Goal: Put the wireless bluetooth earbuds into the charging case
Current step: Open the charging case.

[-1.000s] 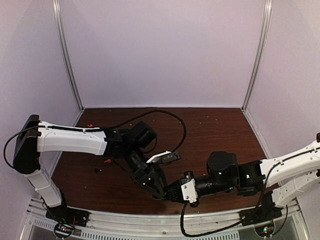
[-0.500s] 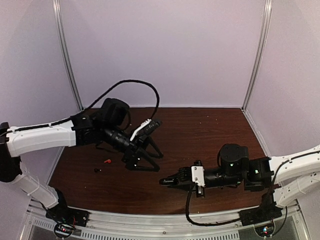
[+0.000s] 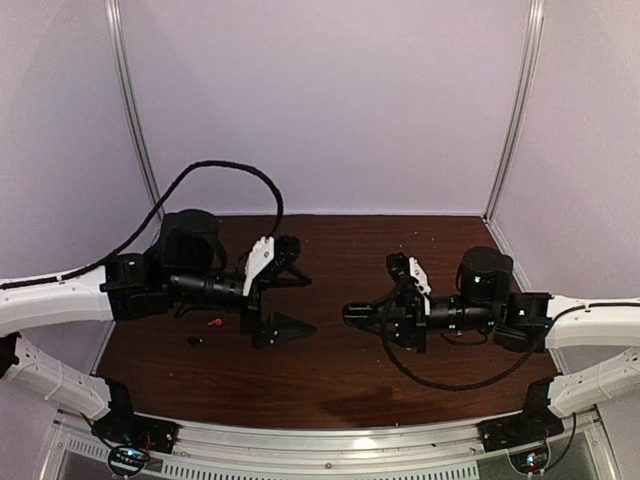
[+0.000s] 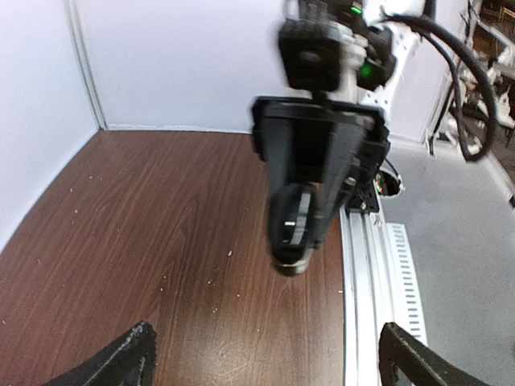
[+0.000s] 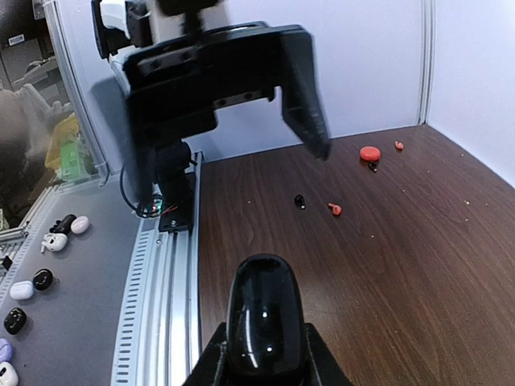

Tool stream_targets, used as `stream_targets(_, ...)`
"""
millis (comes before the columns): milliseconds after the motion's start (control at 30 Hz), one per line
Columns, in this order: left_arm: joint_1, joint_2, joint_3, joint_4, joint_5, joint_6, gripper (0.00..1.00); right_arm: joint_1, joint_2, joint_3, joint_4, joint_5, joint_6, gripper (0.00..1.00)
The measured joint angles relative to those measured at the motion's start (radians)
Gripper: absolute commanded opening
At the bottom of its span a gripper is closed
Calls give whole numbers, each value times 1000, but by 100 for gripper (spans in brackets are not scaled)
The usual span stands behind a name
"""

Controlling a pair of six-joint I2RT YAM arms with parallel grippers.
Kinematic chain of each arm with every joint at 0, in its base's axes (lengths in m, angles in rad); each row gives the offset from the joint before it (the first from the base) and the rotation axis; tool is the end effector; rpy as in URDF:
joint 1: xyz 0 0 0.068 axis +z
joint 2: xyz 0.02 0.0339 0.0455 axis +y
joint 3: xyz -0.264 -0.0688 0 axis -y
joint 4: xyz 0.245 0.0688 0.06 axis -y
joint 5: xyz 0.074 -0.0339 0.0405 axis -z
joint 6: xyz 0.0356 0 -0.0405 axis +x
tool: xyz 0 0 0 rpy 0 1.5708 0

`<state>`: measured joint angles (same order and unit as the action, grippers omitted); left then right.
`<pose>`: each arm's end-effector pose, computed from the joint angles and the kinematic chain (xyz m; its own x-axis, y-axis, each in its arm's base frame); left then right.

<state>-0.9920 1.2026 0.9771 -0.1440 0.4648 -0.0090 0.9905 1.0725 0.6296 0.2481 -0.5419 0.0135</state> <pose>0.1375 -0.2397 0.3253 -0.2063 0.3011 -0.9310 0.9751 0.1418 -0.1703 0.1181 0.2136 0.2744 -0.1195 -0.1612 -0.9796 -0.9924 0.0487 0.1131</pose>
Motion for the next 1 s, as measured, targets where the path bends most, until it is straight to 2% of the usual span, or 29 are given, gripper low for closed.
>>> stream_targets(100, -174, -44, -85, 80, -192, 130, 98, -29, 24, 0, 34, -53, 111, 15)
stream_targets(167, -237, -70, -132, 119, -291, 206, 98, -47, 51, 1, 72, -88, 198, 16)
stream_targets(400, -293, -42, -148, 271, -539, 431, 97, -66, 127, 3, 164, -169, 419, 18)
stream_targets(767, -306, 48, -142, 327, -574, 607, 85, -66, 166, 17, 282, -222, 607, 19)
stream_targets(1000, -306, 82, -128, 334, -580, 637, 71, -66, 202, 26, 306, -242, 646, 20)
